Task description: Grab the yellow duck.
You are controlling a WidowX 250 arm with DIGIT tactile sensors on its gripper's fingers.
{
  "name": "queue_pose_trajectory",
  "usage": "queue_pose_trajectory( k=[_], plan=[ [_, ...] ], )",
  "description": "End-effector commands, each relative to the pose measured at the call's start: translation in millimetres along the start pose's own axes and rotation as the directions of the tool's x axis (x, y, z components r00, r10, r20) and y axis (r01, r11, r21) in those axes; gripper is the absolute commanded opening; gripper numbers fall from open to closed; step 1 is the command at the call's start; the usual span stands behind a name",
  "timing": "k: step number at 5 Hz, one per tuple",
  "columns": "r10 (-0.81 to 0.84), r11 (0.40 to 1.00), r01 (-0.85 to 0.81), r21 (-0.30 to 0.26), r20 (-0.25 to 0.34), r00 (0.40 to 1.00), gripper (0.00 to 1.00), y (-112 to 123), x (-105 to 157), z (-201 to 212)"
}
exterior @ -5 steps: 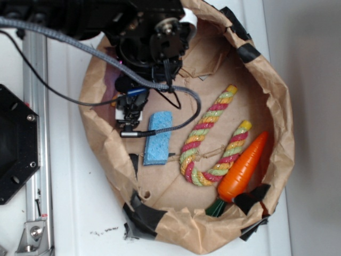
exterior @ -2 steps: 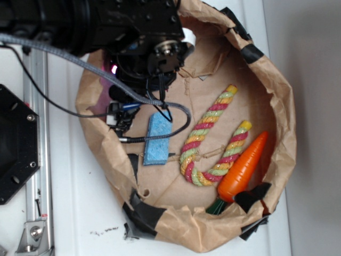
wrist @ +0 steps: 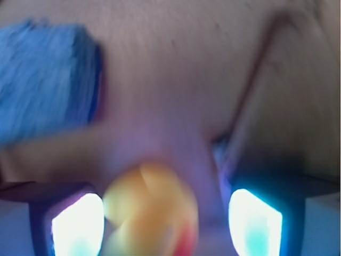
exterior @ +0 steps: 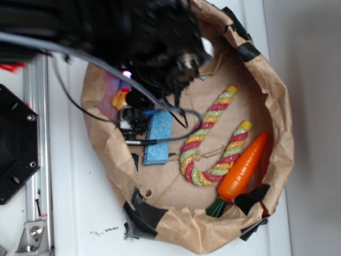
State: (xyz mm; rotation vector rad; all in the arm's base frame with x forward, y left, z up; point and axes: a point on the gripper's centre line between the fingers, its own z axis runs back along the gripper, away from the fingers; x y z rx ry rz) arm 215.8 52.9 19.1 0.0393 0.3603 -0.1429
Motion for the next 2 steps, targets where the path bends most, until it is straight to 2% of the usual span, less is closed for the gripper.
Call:
queue_pose_trajectory(
  k=[1,2],
  plan=[
    [0.096,0.995,-0.094,-0.036,0.047,0.994,0.00,6.9,-9.3,18.2],
    [0.086,0.996,-0.084,-0.038,0.065,0.994,0.00,5.7,-11.1,24.5]
  ],
)
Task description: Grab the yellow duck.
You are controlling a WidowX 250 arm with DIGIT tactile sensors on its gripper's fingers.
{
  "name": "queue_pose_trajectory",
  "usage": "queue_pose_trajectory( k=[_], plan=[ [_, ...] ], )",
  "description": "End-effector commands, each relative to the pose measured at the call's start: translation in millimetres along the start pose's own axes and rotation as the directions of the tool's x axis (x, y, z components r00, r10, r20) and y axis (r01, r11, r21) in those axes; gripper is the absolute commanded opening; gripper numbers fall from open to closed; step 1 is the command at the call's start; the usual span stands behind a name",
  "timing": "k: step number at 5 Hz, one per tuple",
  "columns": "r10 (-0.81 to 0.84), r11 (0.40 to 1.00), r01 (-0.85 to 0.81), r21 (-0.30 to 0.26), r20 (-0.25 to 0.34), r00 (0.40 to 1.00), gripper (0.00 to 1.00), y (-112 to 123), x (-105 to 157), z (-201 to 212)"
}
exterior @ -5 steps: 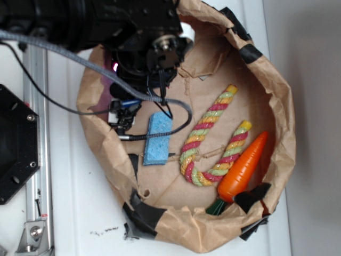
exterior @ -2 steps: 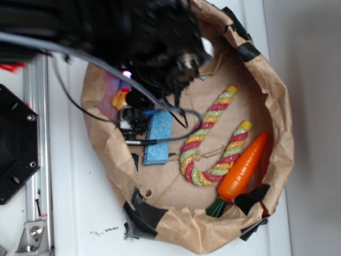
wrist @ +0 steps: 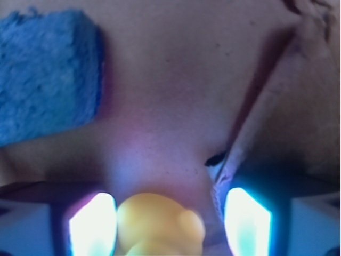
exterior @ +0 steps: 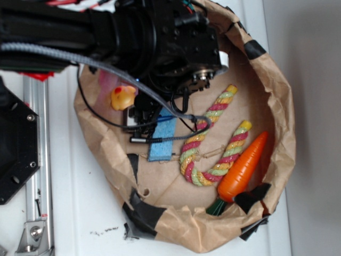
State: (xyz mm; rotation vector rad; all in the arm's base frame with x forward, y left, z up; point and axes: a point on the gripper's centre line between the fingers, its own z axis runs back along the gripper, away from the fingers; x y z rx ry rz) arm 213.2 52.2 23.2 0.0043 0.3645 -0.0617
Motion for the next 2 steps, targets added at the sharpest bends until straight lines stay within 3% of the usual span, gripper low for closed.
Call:
queue_pose_trajectory(
  k=[1,2],
  plan=[
    [0.034,0.999,-0.036,0.012,0.124,0.992,0.00,6.2,-9.0,35.5],
    [0.059,0.998,-0.063,0.019,0.155,0.986,0.00,10.3,-6.2,45.0]
  ],
)
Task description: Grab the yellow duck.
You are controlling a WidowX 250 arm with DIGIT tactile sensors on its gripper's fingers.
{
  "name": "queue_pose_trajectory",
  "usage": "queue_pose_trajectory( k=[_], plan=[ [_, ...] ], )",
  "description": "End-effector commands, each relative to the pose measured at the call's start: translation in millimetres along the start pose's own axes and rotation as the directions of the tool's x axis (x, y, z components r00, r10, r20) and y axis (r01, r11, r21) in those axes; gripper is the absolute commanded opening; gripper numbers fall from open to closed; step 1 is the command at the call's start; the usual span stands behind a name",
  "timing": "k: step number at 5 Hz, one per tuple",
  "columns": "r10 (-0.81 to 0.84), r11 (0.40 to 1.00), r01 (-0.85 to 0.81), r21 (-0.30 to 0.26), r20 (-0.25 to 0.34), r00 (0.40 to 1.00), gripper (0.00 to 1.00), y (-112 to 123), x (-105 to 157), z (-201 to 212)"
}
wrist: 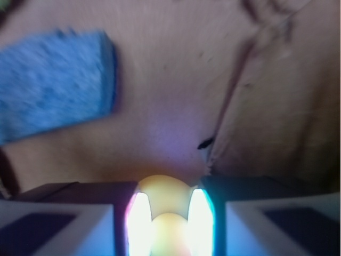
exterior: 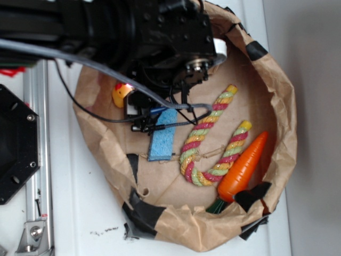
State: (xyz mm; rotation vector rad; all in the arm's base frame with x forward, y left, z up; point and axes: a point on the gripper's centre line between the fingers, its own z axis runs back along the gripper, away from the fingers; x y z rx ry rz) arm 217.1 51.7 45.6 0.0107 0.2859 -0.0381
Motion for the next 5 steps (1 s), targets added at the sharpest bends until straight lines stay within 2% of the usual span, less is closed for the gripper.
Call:
queue_pose_trajectory(
  k=[1,3,4,5],
  plan=[
    [0.036,0.999,-0.038,0.025,0.082,0.996,0.00,16,4,28],
    [0.033,0.998,-0.039,0.040,0.135,0.990,0.00,19,8,54],
    [0.008,0.997,-0.029,0.070,0.279,0.960,0.00,20,12,101],
    [-0.061,0.984,0.024,0.179,0.207,0.976,0.00,10,20,135]
  ],
)
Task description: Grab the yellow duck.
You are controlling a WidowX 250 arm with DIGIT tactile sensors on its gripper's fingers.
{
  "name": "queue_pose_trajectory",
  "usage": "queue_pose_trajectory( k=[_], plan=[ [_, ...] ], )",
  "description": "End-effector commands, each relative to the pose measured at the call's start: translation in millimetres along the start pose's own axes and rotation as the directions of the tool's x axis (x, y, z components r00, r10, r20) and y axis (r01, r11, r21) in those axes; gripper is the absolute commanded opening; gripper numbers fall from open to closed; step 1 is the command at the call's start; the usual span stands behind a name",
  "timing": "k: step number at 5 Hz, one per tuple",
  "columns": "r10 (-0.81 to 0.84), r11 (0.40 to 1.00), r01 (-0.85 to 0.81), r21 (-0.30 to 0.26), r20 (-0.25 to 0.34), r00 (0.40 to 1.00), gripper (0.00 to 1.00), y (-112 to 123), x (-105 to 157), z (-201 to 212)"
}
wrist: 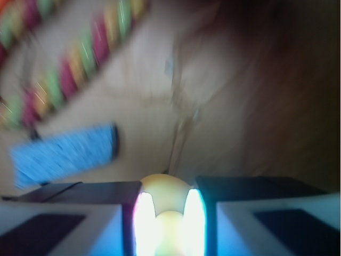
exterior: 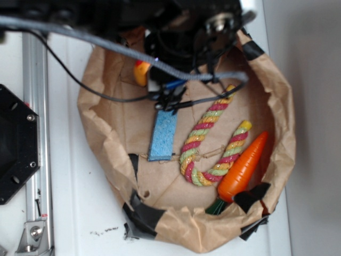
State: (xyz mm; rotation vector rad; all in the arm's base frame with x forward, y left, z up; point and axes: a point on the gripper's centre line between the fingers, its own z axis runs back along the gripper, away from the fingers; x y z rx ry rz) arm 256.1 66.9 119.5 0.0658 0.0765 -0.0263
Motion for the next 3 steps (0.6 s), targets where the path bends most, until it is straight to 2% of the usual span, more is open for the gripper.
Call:
queue_pose_trajectory(
  k=[1,2,3],
  plan=[
    [0.157,0.986,-0.164,0.032,0.172,0.973,0.12,-16,9,58],
    [0.234,0.972,-0.232,-0.041,0.279,0.931,0.00,-21,3,54],
    [0.246,0.969,-0.241,-0.051,0.265,0.932,0.00,-26,-1,49]
  ],
)
